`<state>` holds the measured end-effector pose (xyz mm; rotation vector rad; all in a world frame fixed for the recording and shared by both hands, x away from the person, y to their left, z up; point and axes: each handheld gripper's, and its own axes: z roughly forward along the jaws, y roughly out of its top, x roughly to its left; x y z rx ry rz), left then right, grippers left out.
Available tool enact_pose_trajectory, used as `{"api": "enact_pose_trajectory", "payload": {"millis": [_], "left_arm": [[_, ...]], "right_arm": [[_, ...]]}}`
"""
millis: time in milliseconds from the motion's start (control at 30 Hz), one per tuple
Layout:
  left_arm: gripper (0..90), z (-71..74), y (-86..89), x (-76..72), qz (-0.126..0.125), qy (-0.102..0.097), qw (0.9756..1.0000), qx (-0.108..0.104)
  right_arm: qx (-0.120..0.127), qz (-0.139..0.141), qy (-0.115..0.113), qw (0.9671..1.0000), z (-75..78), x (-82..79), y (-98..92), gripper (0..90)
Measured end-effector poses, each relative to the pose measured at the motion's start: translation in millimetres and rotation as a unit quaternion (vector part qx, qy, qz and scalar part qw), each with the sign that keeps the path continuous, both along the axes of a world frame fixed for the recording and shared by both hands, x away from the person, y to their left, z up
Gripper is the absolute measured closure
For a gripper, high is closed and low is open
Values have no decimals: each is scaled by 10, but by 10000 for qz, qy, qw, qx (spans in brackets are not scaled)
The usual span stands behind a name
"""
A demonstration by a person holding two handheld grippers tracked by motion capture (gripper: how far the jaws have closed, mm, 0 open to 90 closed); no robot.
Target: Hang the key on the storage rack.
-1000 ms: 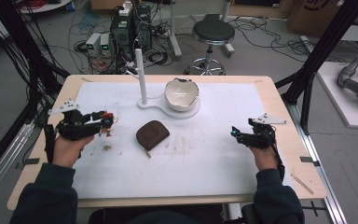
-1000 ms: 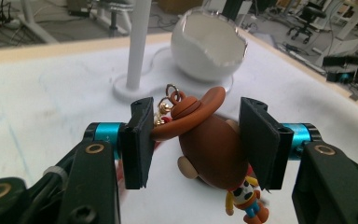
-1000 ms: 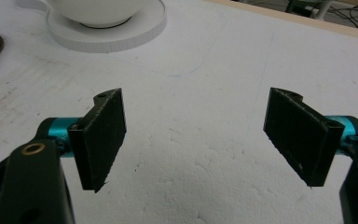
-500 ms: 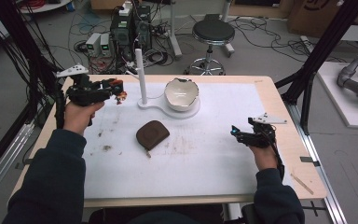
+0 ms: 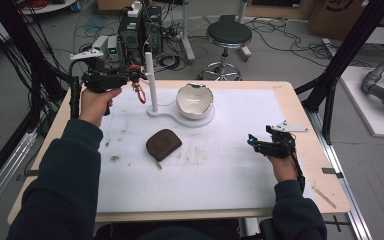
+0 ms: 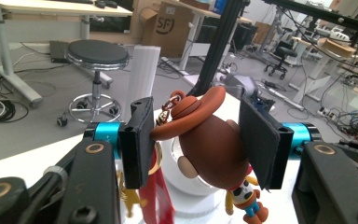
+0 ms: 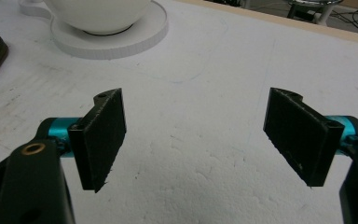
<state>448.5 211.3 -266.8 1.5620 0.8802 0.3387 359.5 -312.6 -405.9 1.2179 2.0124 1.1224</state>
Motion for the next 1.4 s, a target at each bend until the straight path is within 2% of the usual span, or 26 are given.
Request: {"api": "enact_pose_trajectory", "payload": {"millis": [133,167,567,833,1067,1133,1267,1400], "left_arm": [[469,26,-28,40,-13,-21,10000,-77],[469,32,-45,49,-35,-20,9998,-171],[469,82,-184,59,-336,-48,9992,-230],[469,111,-229,112,-292,-21,9994,-167],[469,61,-226,126,-232,55,9997,-102],[469,32,-201,133,-152,78,9997,-154],[469,23,-182,137,-148,81,9996,-205],[469,48,-172,133,-106,12,9997,-235]], "right_arm": [[3,12,1,10000,1,0,-3,212],[11,10,1,10000,1,0,-3,212],[6,25,-7,10000,-2,6,-4,212],[13,39,-5,10000,-2,6,-4,212],[19,36,19,10000,-4,7,-11,212],[18,40,6,10000,-3,5,-8,212],[21,38,4,10000,-2,3,-4,212],[7,52,12,10000,-5,6,0,212]]}}
